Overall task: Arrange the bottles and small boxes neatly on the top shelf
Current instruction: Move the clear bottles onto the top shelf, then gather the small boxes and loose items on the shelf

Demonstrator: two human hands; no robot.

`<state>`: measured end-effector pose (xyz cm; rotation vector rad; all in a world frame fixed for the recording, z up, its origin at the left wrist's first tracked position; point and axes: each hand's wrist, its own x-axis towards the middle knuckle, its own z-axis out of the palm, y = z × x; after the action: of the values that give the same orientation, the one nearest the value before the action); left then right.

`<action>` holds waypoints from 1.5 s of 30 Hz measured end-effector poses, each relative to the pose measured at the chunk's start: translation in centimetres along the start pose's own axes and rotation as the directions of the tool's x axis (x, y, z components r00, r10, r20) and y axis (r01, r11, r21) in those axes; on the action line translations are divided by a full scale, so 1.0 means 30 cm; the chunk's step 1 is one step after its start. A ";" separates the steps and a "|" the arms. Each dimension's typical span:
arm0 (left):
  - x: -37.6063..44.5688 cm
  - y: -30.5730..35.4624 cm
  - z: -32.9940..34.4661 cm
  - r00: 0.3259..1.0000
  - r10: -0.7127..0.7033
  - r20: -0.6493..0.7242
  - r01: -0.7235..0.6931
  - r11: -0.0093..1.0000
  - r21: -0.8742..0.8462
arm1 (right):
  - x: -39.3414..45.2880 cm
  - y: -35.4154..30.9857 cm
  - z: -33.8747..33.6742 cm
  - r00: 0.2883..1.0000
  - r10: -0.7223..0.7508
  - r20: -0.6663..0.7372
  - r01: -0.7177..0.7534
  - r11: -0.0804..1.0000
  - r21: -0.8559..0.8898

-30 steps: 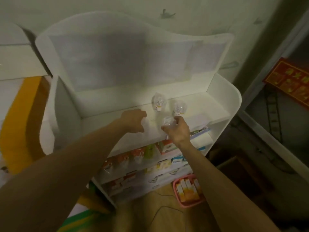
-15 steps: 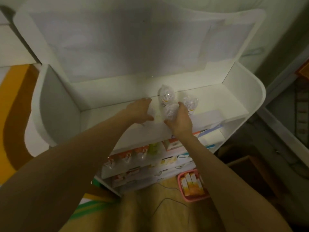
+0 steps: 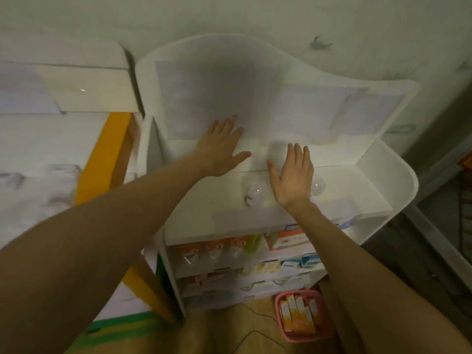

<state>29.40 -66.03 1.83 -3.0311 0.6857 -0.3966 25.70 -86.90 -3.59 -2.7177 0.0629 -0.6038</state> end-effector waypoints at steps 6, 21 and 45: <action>-0.203 -0.321 -0.216 0.981 -0.122 -0.153 0.131 0.990 0.055 | 0.076 -0.433 -0.062 0.989 -0.125 -0.074 0.135 0.978 0.158; -1.193 -1.279 -0.426 0.885 -0.464 -0.031 0.462 0.870 0.170 | -0.294 -1.664 0.116 0.833 -0.524 0.179 0.489 0.847 0.208; -1.675 -2.098 -0.188 0.616 -0.679 0.399 0.672 0.717 0.183 | -0.398 -2.418 0.907 0.560 -0.586 0.586 0.461 0.808 0.366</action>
<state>10.78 12.48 -0.92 -3.0547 -0.5263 0.3133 23.82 -8.56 -5.98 -2.5760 -0.9849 0.2984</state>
